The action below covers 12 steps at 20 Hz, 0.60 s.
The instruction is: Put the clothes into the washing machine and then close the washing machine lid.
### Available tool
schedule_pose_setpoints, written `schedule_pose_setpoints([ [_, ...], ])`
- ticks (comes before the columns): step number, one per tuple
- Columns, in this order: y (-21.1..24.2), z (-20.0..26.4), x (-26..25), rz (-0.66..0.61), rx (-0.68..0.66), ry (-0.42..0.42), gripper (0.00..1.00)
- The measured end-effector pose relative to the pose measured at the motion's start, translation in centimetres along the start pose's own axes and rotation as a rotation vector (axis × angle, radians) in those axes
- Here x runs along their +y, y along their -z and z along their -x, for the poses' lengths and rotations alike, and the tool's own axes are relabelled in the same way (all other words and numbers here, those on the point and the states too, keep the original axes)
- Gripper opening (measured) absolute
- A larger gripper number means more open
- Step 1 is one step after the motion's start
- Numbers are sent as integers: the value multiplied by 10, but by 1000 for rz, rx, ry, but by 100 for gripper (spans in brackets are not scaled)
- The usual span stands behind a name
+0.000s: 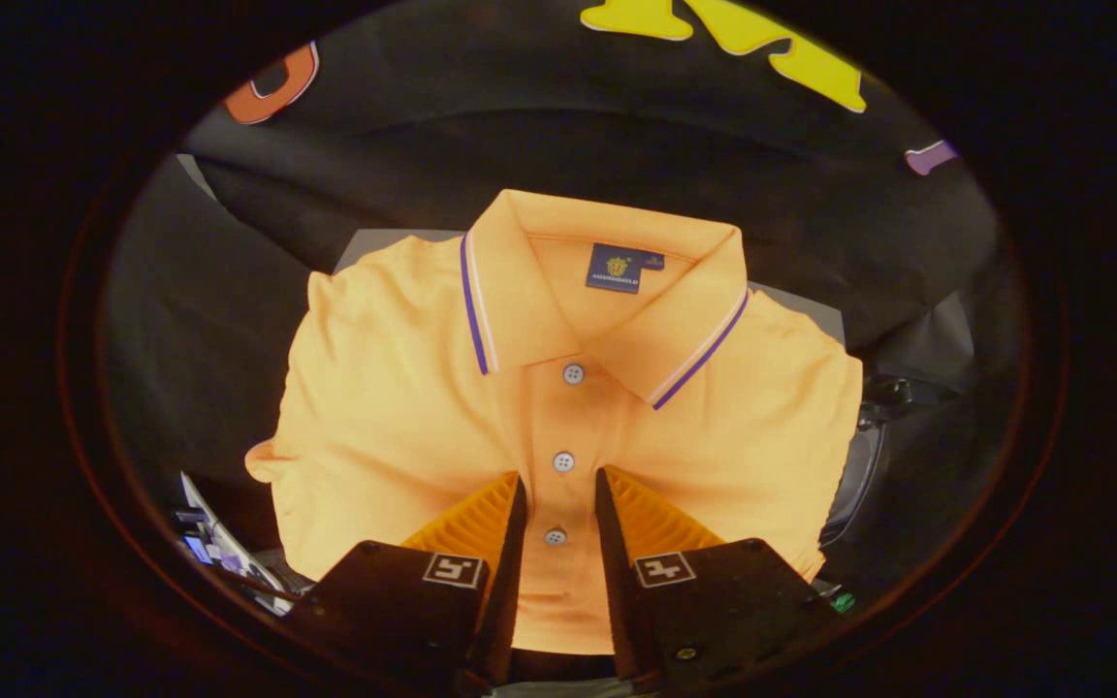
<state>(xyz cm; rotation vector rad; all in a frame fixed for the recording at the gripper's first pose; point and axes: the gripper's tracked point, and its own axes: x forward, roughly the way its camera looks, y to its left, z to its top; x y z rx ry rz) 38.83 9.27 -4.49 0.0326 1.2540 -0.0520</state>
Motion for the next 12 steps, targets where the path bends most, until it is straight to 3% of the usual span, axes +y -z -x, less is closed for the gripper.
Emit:
schedule_pose_setpoints([
  [12,-2,3,-7,-59,0,-92,13],
])
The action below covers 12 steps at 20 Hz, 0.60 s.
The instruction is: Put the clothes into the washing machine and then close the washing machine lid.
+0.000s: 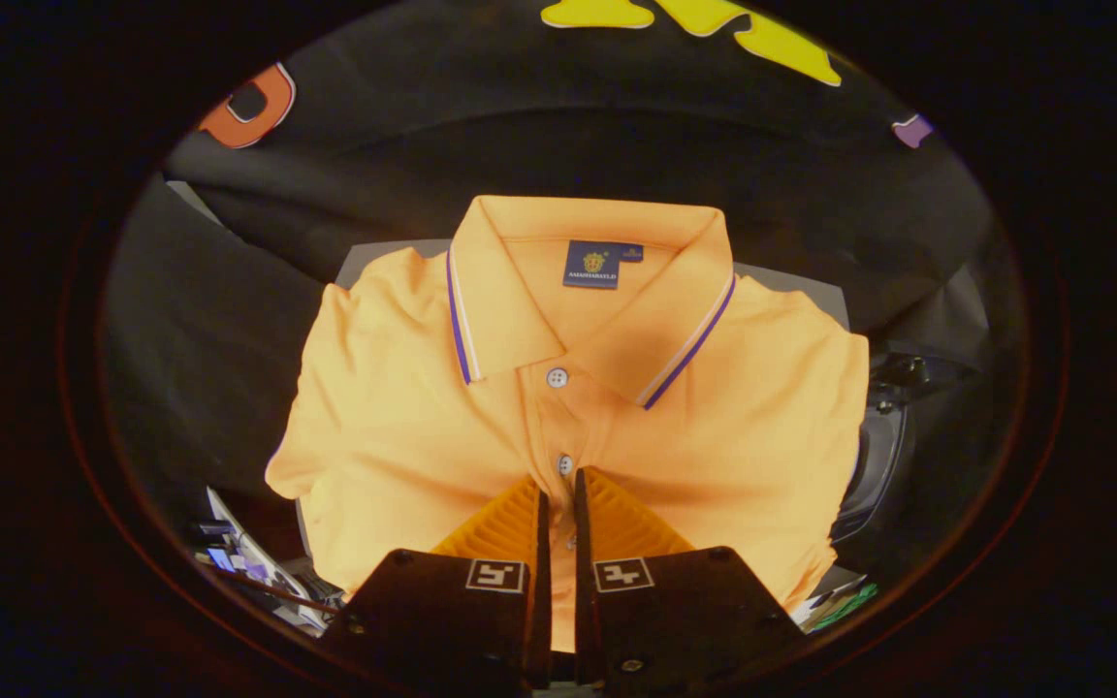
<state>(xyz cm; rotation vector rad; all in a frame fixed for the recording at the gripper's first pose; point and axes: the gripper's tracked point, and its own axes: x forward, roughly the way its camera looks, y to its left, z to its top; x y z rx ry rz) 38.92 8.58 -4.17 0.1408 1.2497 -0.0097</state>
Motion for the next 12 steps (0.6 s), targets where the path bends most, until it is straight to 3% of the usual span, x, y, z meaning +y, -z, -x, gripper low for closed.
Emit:
schedule_pose_setpoints([
  [12,-8,46,4,-3,-104,-81,7],
])
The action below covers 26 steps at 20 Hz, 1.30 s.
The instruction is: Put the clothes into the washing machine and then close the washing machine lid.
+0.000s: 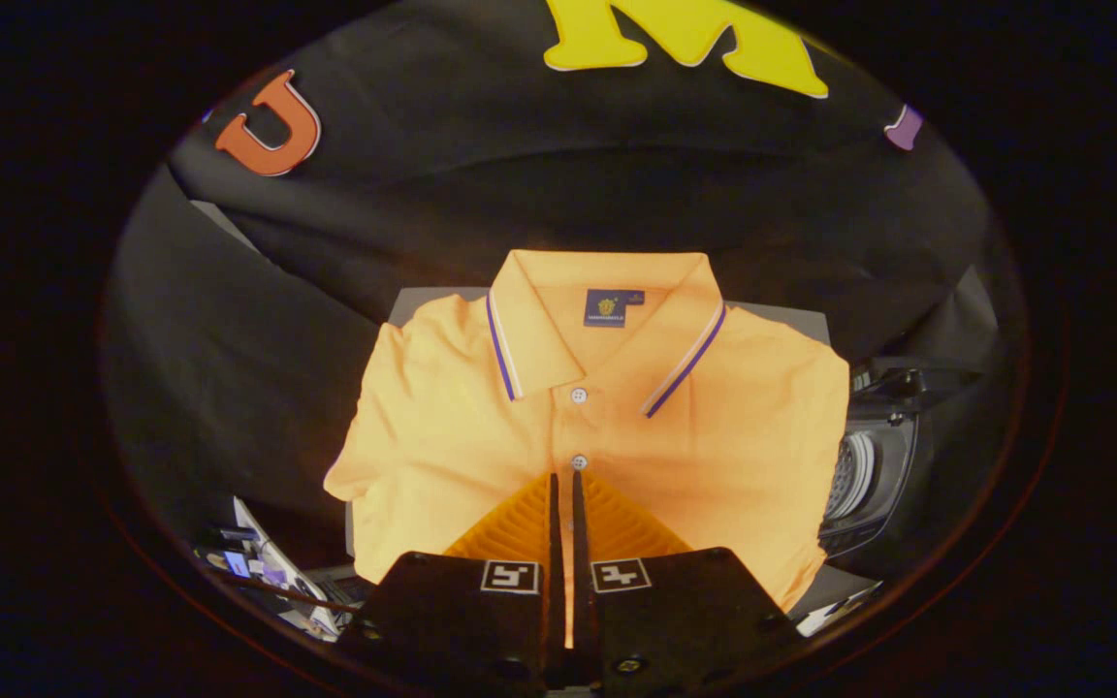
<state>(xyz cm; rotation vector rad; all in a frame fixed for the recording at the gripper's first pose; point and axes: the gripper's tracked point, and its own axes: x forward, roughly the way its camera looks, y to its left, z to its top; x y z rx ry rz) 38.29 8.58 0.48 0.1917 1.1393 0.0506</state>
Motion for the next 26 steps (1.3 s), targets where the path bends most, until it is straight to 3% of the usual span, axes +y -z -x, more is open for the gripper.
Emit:
schedule_pose_setpoints([
  [3,8,-4,2,-11,35,-15,7],
  [5,5,-11,-3,57,3,20,6],
  [9,16,-19,5,106,27,63,51],
  [14,16,-31,-9,82,48,182,56],
  [22,23,-40,-3,83,107,152,67],
  [24,21,-42,-7,69,99,168,74],
  [26,22,-42,-8,53,100,179,74],
])
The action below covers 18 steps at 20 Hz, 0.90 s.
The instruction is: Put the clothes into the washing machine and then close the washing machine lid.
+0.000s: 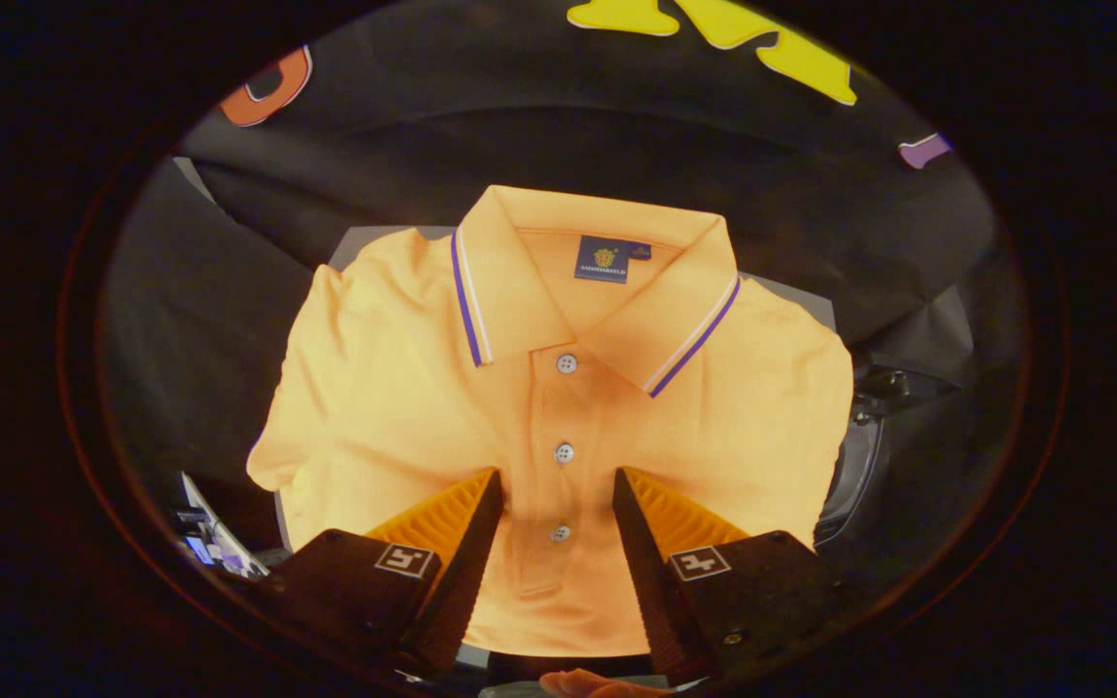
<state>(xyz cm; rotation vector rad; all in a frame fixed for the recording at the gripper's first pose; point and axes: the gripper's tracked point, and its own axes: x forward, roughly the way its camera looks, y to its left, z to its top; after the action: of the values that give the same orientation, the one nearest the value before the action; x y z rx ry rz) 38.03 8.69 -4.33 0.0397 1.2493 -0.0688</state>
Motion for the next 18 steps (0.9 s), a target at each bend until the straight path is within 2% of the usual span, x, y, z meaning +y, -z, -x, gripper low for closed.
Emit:
schedule_pose_setpoints([
  [4,0,0,1,-26,-4,9,74],
  [7,0,0,-3,-28,-15,3,67],
  [11,-2,0,-7,-104,-8,-5,19],
  [12,-2,0,-8,-117,-10,-21,12],
  [18,-4,4,-5,-183,-29,-165,9],
])
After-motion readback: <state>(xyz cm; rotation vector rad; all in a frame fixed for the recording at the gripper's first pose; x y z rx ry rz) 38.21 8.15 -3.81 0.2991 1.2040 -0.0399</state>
